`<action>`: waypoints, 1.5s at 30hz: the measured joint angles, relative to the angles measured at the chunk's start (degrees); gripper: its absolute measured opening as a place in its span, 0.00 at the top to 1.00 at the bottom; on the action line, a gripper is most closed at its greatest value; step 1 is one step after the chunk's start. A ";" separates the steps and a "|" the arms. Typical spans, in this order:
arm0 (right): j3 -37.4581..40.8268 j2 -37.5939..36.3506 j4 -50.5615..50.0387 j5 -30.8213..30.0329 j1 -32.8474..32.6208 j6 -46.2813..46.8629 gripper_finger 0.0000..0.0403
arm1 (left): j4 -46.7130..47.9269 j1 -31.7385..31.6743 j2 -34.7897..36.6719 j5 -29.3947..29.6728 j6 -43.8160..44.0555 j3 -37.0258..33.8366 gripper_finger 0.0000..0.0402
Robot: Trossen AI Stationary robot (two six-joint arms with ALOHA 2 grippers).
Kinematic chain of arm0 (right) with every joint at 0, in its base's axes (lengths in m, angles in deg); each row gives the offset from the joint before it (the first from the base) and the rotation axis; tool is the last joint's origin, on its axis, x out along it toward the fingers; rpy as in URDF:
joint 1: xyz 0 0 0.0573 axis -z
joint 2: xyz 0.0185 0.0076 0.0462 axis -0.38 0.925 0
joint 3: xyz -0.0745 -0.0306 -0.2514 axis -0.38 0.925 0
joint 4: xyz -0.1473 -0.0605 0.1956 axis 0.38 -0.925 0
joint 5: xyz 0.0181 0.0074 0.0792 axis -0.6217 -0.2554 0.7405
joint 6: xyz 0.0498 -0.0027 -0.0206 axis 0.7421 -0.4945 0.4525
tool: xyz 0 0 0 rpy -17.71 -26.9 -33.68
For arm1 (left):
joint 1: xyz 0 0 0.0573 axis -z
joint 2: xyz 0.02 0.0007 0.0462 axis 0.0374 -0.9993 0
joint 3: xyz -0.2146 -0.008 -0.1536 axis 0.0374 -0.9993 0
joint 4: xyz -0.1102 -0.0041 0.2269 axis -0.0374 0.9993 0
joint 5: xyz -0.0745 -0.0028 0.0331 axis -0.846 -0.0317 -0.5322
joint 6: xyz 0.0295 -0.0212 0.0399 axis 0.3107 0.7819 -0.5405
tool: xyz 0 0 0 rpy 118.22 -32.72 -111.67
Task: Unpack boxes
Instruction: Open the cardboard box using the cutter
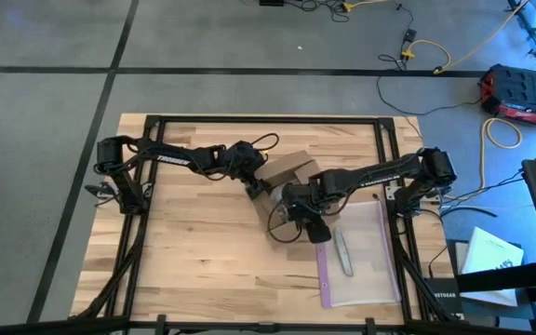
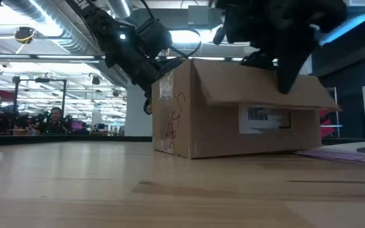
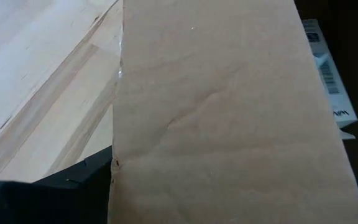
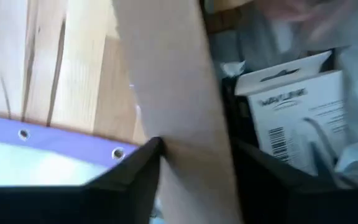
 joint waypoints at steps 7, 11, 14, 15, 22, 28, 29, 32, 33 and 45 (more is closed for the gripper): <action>-0.02 -0.24 2.93 0.76 -0.03 -0.68 0.97 | -0.04 0.04 0.03 -0.13 -0.05 0.00 0.18; -0.02 -0.26 3.03 1.36 0.00 -1.25 0.99 | -0.43 0.83 0.48 3.06 -0.52 0.00 0.18; -0.02 -0.28 2.82 1.46 -0.04 -1.38 0.99 | -3.48 1.50 1.10 4.22 -1.65 -0.02 0.18; -0.02 -0.29 2.91 0.93 -0.09 -1.38 0.99 | -3.96 1.58 1.47 4.27 -1.79 -0.02 0.18; -0.10 -0.36 4.29 -1.44 -1.22 -0.72 1.00 | -6.10 2.88 4.77 4.82 -2.66 -0.11 0.18; -0.11 -0.41 7.11 -0.99 -1.22 0.95 0.93 | -9.26 3.58 5.78 2.97 -2.00 -0.11 0.18; -0.17 -0.41 7.46 -0.78 -1.22 1.21 0.91 | -9.29 3.55 5.78 2.50 -1.59 -0.11 0.18; -1.21 -0.41 7.62 -1.05 -1.25 1.61 0.78 | -10.09 3.67 5.98 0.92 -1.56 0.00 0.18; -1.63 -0.41 7.57 -1.63 -1.23 1.65 0.74 | -10.39 3.94 6.04 0.94 -1.75 0.09 0.18; -8.35 -0.74 5.84 -4.04 -1.89 2.97 0.36 | -2.84 2.04 5.91 0.86 -5.76 0.11 0.18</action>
